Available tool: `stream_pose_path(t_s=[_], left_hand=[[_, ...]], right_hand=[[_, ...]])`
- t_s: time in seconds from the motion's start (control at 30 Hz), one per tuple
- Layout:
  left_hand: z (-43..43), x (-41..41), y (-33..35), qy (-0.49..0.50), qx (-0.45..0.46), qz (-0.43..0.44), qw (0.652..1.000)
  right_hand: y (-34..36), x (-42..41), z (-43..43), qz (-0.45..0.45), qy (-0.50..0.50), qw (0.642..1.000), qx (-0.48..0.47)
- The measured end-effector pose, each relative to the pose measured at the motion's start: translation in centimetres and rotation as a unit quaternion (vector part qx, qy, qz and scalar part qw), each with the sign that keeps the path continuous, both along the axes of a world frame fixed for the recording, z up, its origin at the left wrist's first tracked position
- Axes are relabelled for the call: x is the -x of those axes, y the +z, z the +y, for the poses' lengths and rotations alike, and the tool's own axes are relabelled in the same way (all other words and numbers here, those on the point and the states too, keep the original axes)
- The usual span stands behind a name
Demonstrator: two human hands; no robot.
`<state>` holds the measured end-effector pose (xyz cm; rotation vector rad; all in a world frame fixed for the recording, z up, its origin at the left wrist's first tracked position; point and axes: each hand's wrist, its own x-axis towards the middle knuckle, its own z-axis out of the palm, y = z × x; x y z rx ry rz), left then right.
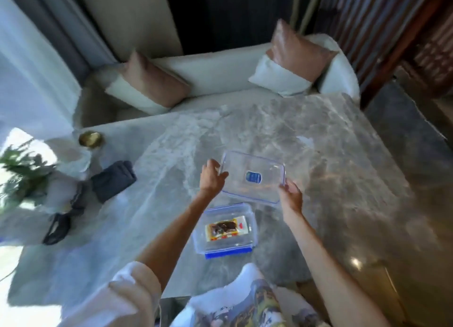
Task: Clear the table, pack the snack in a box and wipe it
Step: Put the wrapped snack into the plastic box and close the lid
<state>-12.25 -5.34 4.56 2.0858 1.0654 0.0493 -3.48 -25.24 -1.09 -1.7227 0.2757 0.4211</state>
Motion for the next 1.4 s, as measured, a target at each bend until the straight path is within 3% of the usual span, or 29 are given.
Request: stream_pose_path(t_s=[0.2, 0.33, 0.57, 0.73, 1.0, 1.4], left_hand=[[0.6, 13.2, -4.0, 0.108, 0.093, 0.073, 0.987], [-1.8, 16.7, -6.1, 0.129, 0.093, 0.058, 0.986], [-3.3, 17.1, -8.0, 0.109, 0.069, 0.094, 0.987], [-3.0, 16.9, -8.4, 0.098, 0.058, 0.111, 0.987], [-2.2, 17.1, -8.6, 0.084, 0.060, 0.133, 0.986], [-0.8, 16.8, -7.8, 0.061, 0.101, 0.140, 0.983]], right_hand=[[-1.9, 6.2, 2.7, -0.019, 0.220, 0.970, 0.100], [-2.6, 8.9, 2.1, -0.032, 0.262, 0.948, 0.176], [-3.0, 10.8, 1.2, -0.084, 0.258, 0.928, 0.255], [-3.4, 11.6, 1.3, -0.019, 0.236, 0.939, 0.250], [-3.5, 12.2, 1.9, -0.031, 0.244, 0.923, 0.295], [-3.9, 12.0, 2.0, 0.030, 0.223, 0.947, 0.229]])
